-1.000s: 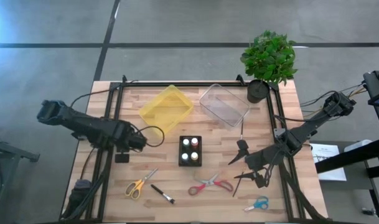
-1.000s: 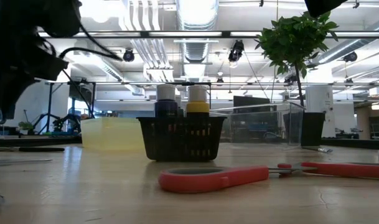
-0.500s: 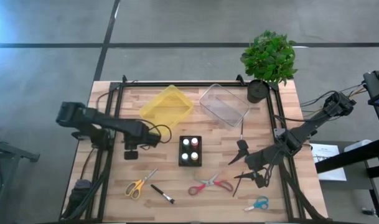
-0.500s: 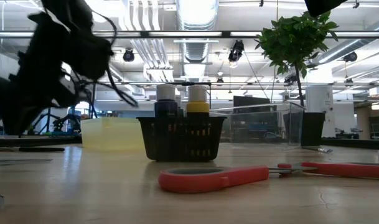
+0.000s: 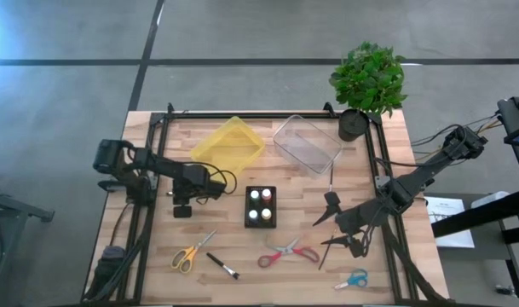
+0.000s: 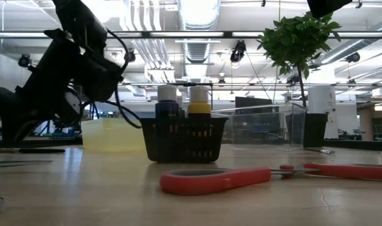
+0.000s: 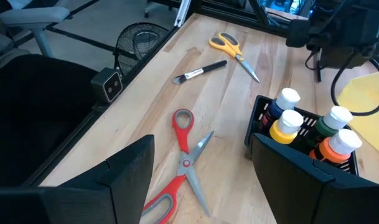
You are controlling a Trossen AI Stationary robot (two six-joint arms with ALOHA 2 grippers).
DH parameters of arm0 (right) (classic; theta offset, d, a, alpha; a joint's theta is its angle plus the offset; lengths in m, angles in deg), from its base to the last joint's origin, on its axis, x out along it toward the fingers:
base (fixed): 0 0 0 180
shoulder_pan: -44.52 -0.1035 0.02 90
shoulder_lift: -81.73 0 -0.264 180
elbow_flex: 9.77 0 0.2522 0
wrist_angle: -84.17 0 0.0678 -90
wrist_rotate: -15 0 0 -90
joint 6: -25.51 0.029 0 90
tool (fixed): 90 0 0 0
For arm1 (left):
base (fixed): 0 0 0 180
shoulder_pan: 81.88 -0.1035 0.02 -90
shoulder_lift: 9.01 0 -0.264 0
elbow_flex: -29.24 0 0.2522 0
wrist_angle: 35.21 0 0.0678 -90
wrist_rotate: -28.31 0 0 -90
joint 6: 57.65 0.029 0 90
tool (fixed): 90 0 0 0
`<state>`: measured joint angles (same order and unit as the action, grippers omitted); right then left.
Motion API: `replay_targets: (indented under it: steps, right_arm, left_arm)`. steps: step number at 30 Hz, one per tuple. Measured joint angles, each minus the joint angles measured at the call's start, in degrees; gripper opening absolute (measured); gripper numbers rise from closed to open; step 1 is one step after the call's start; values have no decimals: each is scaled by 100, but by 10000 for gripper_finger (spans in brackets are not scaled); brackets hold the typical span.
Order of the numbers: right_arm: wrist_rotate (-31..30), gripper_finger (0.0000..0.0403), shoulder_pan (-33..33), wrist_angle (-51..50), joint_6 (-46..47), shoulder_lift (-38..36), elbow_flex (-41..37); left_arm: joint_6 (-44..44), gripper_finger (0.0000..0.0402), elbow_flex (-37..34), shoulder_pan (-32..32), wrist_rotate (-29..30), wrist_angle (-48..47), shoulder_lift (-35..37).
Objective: Pick & Place Paint Supplies
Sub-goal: Put the left black eyeshadow brush into the yellow bin
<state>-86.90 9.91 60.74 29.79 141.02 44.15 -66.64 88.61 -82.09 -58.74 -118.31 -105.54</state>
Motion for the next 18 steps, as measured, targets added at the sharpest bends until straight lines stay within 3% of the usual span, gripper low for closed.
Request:
replay_targets:
  steps: [7, 18]
  right_arm:
    - [2, 263, 0, -2, 5, 0, 0]
    - [15, 263, 0, -67, 46, 0, 0]
  left_arm:
    - [702, 108, 463, 2, 33, 231, 2]
    - [904, 108, 238, -81, 45, 628, 2]
